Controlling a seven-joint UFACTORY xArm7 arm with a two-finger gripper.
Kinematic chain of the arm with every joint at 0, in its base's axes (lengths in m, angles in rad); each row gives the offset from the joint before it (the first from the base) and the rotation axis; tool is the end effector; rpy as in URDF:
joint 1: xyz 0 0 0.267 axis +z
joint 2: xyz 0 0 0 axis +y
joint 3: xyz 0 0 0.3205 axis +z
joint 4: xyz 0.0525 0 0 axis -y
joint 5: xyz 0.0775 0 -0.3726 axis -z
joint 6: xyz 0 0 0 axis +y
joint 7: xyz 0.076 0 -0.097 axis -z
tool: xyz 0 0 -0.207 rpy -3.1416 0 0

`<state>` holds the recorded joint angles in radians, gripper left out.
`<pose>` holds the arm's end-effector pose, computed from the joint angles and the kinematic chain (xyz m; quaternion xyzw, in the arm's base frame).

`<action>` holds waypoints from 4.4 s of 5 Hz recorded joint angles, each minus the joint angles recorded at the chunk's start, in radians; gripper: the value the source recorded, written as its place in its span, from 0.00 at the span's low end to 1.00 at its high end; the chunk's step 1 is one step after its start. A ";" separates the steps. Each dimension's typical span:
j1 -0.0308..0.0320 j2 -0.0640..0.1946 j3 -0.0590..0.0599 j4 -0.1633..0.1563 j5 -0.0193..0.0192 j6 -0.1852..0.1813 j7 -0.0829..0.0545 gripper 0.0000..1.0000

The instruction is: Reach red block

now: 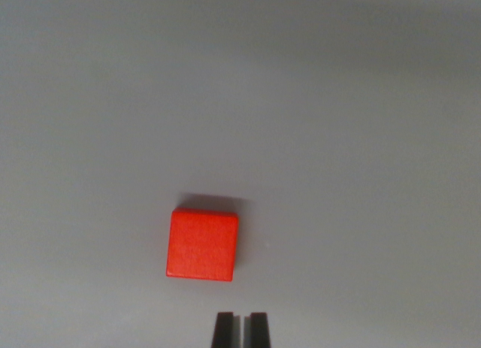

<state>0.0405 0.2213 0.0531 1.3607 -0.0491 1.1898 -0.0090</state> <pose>0.5519 0.0396 0.1756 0.9977 0.0604 -0.0243 0.0178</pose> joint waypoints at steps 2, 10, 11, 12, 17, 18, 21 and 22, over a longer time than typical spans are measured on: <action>0.0019 0.023 0.001 -0.024 -0.0009 -0.046 0.001 0.00; 0.0094 0.110 0.003 -0.116 -0.0046 -0.224 0.007 0.00; 0.0110 0.130 0.004 -0.136 -0.0054 -0.264 0.008 0.00; 0.0110 0.130 0.004 -0.136 -0.0054 -0.264 0.008 0.00; 0.0149 0.176 0.005 -0.185 -0.0073 -0.357 0.011 0.00; 0.0149 0.176 0.005 -0.185 -0.0073 -0.357 0.011 0.00; 0.0165 0.195 0.005 -0.205 -0.0081 -0.397 0.012 0.00; 0.0165 0.195 0.005 -0.205 -0.0081 -0.397 0.012 0.00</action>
<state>0.0571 0.4164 0.0585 1.1557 -0.0572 0.7930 0.0035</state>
